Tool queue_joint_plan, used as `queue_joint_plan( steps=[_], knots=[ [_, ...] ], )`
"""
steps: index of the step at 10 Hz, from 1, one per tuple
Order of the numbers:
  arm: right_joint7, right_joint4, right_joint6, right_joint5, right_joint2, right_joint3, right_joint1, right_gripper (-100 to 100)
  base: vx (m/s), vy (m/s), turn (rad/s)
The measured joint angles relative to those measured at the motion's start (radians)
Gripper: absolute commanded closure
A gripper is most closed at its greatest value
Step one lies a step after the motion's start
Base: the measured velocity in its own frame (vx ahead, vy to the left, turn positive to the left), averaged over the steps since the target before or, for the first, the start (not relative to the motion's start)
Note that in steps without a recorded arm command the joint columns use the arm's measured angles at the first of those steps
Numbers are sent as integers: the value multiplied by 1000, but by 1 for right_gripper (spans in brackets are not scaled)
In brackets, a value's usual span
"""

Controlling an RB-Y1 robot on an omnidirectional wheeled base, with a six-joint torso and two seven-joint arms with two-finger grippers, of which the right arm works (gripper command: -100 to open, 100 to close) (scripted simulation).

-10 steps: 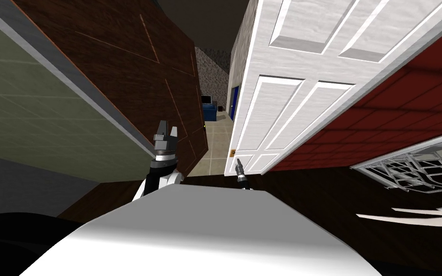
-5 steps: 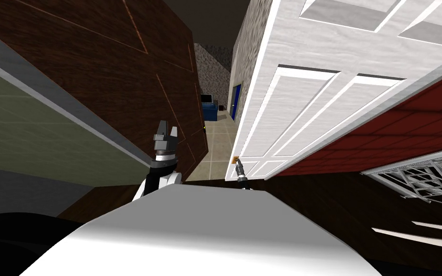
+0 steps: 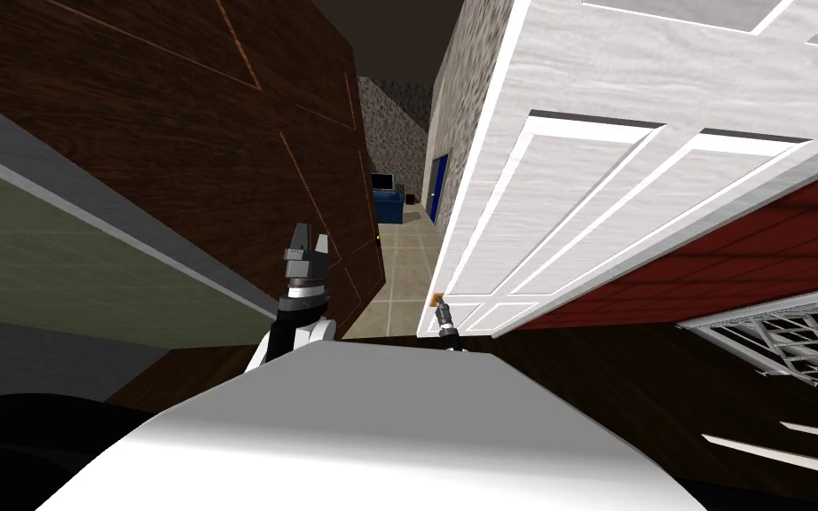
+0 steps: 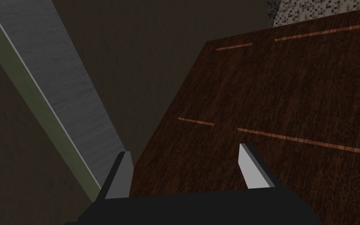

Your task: Push the door open

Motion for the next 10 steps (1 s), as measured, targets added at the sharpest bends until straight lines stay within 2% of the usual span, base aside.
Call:
queue_joint_plan(
  steps=[4,7,10],
  knots=[
    [0,2,2,0,0,0,2,100,22,2,-17],
    [2,16,7,7,2,-4,0,100,162,35,-73],
    [4,40,4,13,-4,-23,-30,100,205,58,-124]
  ],
)
